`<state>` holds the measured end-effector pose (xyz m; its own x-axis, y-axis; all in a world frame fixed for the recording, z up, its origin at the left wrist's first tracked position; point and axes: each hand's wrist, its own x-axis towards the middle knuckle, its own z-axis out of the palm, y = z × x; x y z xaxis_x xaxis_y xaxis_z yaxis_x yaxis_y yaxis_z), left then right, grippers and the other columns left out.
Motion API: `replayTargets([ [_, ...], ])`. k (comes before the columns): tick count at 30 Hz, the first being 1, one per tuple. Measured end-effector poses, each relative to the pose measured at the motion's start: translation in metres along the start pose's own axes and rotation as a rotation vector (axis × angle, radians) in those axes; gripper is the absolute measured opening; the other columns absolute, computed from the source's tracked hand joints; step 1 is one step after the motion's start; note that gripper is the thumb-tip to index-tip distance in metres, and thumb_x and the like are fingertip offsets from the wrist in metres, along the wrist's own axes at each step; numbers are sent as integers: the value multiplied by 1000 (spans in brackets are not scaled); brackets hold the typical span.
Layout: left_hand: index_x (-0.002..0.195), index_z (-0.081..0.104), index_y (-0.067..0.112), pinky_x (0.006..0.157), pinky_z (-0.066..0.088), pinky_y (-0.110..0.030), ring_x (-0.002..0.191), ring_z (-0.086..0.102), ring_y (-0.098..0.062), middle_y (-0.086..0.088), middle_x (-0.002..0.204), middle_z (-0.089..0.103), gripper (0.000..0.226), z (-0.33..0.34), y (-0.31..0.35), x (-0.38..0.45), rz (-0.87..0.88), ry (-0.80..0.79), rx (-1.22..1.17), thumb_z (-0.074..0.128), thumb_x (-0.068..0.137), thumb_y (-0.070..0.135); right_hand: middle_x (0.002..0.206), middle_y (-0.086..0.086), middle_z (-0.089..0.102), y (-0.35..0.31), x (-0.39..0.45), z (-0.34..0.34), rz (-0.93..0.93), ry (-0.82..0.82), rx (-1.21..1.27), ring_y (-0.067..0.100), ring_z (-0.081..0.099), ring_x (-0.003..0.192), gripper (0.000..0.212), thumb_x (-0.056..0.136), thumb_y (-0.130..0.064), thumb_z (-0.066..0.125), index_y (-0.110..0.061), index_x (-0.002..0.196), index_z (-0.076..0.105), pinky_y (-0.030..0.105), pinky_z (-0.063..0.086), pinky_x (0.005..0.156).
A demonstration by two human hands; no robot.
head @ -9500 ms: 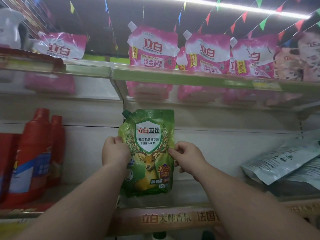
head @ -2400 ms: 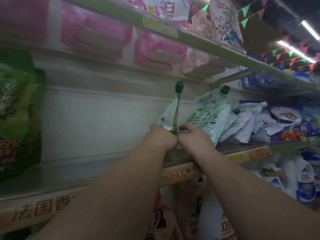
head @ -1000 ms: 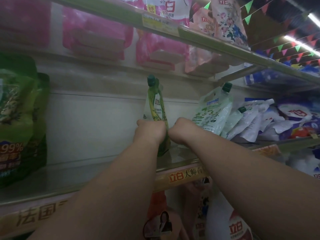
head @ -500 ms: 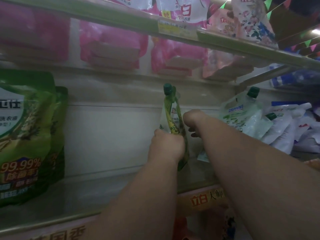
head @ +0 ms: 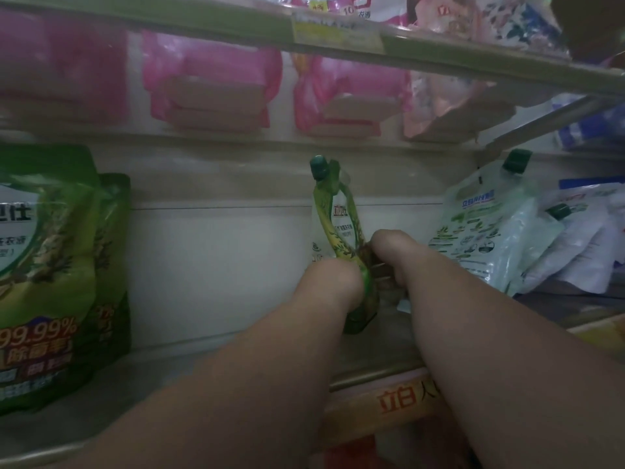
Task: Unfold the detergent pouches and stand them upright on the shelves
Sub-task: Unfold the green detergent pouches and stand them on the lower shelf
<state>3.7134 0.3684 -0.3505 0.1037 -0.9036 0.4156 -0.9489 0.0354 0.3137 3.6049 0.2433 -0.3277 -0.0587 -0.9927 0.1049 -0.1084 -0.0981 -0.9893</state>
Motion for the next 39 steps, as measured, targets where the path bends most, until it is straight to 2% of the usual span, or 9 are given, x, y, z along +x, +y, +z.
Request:
replayTargets([
  [3,140,55,-5,104,47,-38,131,57,-35,-22,143,58,35,-12,9,0,78,-107,193,43,111,10,110,25,74,1,-2,-1,0,-15,-25,36,70,87,36,93,-21,40,-5,105,70,45,61,74],
  [7,141,55,-1,106,49,-43,126,59,-38,-22,136,59,38,-21,-4,5,-42,-152,-119,38,113,19,109,21,74,1,-2,0,-19,-44,-38,37,71,92,38,91,-27,42,-8,108,70,44,61,73],
  [11,116,62,6,98,58,-41,116,66,-36,-20,124,64,23,-17,-28,4,132,-140,177,41,109,13,115,18,74,0,5,1,-53,-71,-90,35,71,96,39,95,-32,42,-10,112,69,37,57,68],
  [16,133,59,-6,101,47,-36,126,59,-37,-24,137,60,33,-10,-43,16,308,-75,595,51,104,4,109,16,75,4,5,2,-65,-73,-127,35,73,95,40,99,-39,45,-11,113,70,39,59,67],
  [21,116,67,0,96,53,-39,112,66,-35,-17,119,70,20,-12,-53,26,455,-64,743,66,98,8,104,17,76,6,6,3,-89,-56,-149,34,74,93,40,100,-41,45,-11,111,71,41,61,71],
  [25,110,67,2,87,55,-37,99,66,-30,-5,78,51,14,-16,-59,33,411,-50,740,66,97,5,105,15,76,6,5,3,-97,-37,-125,34,74,94,34,100,-37,47,-13,106,70,45,64,77],
  [32,115,65,4,86,54,-36,106,67,-31,-13,111,69,22,-23,-75,39,318,38,827,69,95,12,100,10,75,6,-3,3,-144,-122,-28,31,73,102,28,103,-32,49,-16,107,71,45,62,87],
  [36,116,65,5,84,54,-34,103,68,-31,-11,99,64,23,-23,-76,40,304,23,835,70,94,10,101,10,74,6,-8,3,-161,-127,-53,31,72,110,29,105,-34,47,-16,111,70,46,62,89],
  [39,115,66,4,85,55,-35,102,69,-30,-10,94,61,22,-23,-77,41,296,11,852,70,95,10,100,10,72,5,-10,2,-161,-125,-55,30,70,99,26,106,-35,48,-17,107,68,48,61,92],
])
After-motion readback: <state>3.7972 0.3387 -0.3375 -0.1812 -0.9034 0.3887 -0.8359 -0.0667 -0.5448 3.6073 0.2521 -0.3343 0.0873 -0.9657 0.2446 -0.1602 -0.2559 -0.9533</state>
